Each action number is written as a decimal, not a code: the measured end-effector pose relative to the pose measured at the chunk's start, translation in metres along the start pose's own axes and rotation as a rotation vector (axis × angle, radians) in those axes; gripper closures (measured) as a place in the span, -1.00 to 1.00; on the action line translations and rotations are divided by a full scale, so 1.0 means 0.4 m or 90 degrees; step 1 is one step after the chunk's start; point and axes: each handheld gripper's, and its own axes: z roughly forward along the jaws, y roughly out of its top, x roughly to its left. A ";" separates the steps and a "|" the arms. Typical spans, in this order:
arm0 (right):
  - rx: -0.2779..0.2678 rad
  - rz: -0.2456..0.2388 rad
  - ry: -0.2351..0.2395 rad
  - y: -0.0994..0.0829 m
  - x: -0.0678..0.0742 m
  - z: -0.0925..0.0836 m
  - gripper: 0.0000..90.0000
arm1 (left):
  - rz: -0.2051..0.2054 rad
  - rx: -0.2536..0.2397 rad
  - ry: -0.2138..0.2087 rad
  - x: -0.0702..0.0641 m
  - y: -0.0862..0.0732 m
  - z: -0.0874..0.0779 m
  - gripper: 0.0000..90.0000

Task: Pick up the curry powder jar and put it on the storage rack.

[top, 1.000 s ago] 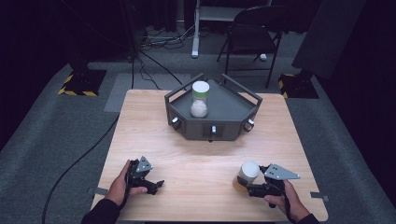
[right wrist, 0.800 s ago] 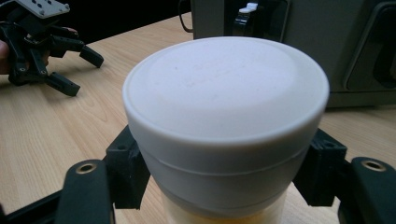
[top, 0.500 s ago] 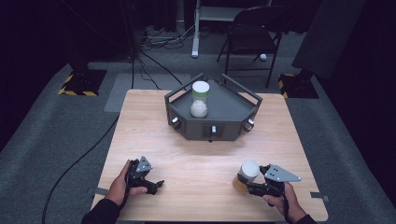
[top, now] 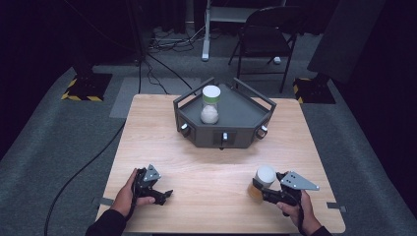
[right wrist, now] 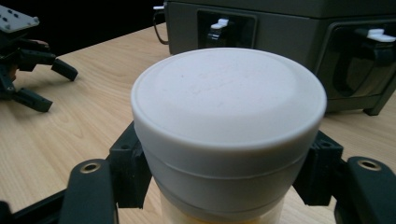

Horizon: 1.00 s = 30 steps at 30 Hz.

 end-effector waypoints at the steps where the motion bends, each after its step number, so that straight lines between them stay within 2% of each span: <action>1: -0.003 0.003 -0.006 0.003 0.000 0.000 -0.26 | 0.000 0.000 0.000 0.000 0.000 0.000 -0.99; 11: -0.021 0.012 -0.040 0.029 0.006 -0.001 -0.26 | 0.000 0.000 0.000 0.000 0.000 0.000 -0.99; 14: -0.030 0.031 -0.035 0.033 -0.004 0.002 -0.26 | 0.000 0.000 0.000 0.000 0.000 0.000 -0.99; 15: -0.033 0.034 -0.042 0.037 -0.003 0.006 -0.26 | 0.000 0.000 0.000 0.000 0.000 0.000 -0.99; 24: -0.039 0.032 -0.070 0.070 0.008 0.017 -0.26 | 0.000 0.000 0.000 0.000 0.000 0.000 -0.99; 30: -0.051 0.035 -0.092 0.111 0.011 0.032 -0.26 | 0.000 0.000 0.000 0.000 0.000 0.000 -0.99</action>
